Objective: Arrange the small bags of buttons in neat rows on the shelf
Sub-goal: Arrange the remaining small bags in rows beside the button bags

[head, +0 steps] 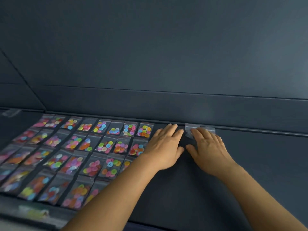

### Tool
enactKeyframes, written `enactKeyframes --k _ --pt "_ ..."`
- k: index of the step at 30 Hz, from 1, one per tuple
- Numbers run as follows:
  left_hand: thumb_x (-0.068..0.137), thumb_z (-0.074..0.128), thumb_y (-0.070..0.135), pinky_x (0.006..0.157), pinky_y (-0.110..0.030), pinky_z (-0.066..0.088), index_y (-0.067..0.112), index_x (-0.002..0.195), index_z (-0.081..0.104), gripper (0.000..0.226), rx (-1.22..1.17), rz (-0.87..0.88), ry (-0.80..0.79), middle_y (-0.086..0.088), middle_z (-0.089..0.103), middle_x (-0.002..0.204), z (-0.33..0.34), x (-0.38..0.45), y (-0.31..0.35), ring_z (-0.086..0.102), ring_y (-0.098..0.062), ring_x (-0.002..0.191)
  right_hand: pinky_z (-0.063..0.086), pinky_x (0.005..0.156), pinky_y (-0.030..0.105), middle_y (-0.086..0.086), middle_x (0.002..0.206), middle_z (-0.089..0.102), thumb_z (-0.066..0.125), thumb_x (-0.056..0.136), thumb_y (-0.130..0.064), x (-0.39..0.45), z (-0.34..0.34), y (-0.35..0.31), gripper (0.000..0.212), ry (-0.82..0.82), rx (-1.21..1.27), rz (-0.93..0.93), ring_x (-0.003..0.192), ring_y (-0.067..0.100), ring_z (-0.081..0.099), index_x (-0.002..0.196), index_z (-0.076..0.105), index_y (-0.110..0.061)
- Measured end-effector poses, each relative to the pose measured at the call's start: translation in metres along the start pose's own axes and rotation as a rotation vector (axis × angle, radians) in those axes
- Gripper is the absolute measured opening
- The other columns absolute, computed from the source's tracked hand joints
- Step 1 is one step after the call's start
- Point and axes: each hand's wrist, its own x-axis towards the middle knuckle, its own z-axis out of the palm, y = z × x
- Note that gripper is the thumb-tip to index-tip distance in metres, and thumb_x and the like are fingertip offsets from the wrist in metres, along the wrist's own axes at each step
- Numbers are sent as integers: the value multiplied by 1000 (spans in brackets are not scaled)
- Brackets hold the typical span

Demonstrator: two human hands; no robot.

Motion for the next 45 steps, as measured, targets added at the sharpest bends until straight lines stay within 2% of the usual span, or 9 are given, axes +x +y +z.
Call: enactKeyframes --k 6,15,20,24,32,45 --pt "98 43 38 118 -33 7 24 151 13 62 -28 -183 130 4 11 158 -30 -64 -47 7 -16 145 13 115 35 -2 154 20 34 95 -51 8 -6 -75 62 -14 42 -174 142 18 18 148 14 -23" --pt "98 43 40 116 -30 13 27 151 15 61 -69 -420 275 9 17 155 -56 -180 -163 15 -14 142 13 116 37 -3 153 21 33 96 -50 17 20 -231 61 -69 62 -405 141 20 19 148 16 -24" --pt "98 43 39 115 -30 14 27 150 16 61 -88 -456 283 8 16 156 -69 -248 -236 15 -15 142 15 115 36 -2 152 24 36 95 -50 14 45 -332 61 -68 94 -454 140 21 21 148 19 -24" --pt "97 45 38 114 -30 20 24 150 18 61 -76 -484 302 6 23 153 -78 -299 -296 22 -17 139 15 116 38 -3 152 24 36 95 -49 11 66 -409 60 -95 124 -463 140 20 21 147 19 -24" --pt "98 46 36 115 -31 21 21 149 23 58 -101 -556 356 4 28 152 -88 -382 -392 24 -15 140 12 115 38 -2 152 24 38 95 -47 14 98 -533 60 -152 136 -556 140 21 21 147 22 -23" --pt "97 48 36 113 -29 25 21 149 24 59 -131 -688 436 2 32 151 -107 -418 -548 28 -15 138 16 114 36 -1 152 27 37 96 -47 92 148 -694 58 -174 147 -712 140 18 22 147 24 -21"
